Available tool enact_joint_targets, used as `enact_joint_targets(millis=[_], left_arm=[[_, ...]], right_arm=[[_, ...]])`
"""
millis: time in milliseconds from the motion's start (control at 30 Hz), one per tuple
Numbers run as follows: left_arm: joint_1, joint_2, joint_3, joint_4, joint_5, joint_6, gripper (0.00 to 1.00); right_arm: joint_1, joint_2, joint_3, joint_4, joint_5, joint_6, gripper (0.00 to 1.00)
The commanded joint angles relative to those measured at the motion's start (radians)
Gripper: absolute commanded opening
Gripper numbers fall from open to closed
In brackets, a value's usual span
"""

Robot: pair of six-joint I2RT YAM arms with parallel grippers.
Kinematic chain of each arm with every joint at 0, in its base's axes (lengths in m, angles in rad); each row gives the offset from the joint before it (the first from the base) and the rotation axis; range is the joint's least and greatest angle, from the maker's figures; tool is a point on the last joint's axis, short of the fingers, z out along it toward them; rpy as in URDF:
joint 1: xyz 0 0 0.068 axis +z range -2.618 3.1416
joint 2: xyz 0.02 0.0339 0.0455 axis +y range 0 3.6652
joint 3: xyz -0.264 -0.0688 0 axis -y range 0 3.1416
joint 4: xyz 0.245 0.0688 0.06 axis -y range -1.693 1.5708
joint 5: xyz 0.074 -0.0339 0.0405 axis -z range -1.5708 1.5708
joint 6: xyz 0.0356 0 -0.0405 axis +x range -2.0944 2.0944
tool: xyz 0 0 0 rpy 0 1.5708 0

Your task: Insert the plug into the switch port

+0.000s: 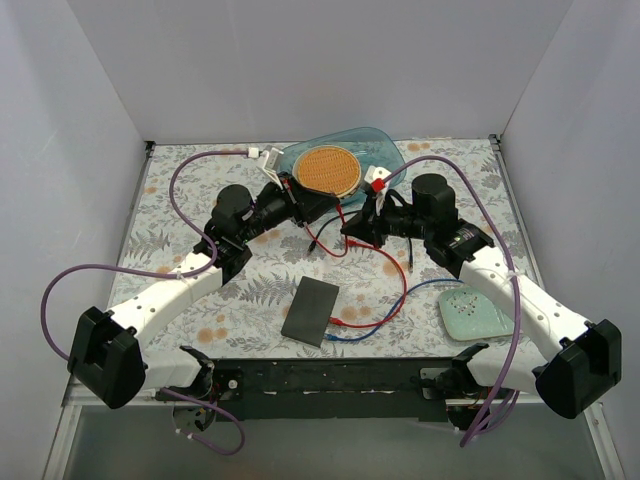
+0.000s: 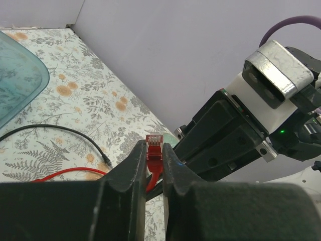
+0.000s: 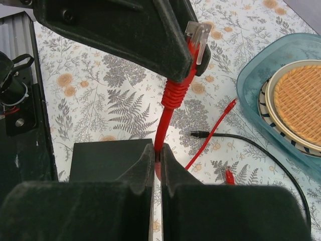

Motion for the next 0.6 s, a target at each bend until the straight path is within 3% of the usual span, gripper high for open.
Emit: enact_joint_targets(millis=[0,33,100,133,167,400,567], left_arm=[[0.005,-0.012,0.012,0.03,0.028,0.01,0.0],[0.005,-0.015,0.011,0.028,0.034,0.019,0.0],[0.005,-0.023,-0.005,0.036,0.06,0.028,0.0],[0.005,-0.03,-0.012,0.04,0.069,0.033,0.0],[0.005,-0.038,-0.026,0.045,0.079,0.044,0.0],[0.005,-0.105,-0.083,0.1,0.163,0.084,0.0],[0.005,-0.145,-0.117,0.129,0.2,0.091,0.0]], right_arm=[[0.001,-0.007,-0.01,0.058,-0.022,0.004,0.16],[0.001,-0.008,-0.008,0.071,-0.017,0.008,0.33],[0.0,-0.017,-0.01,0.075,-0.019,0.025,0.52],[-0.002,-0.017,-0.011,0.122,-0.028,0.034,0.67],[-0.008,-0.013,-0.008,0.13,-0.043,0.039,0.71],[-0.05,0.018,0.001,0.244,-0.262,0.109,0.73],[-0.092,0.032,-0.008,0.345,-0.401,0.208,0.69]])
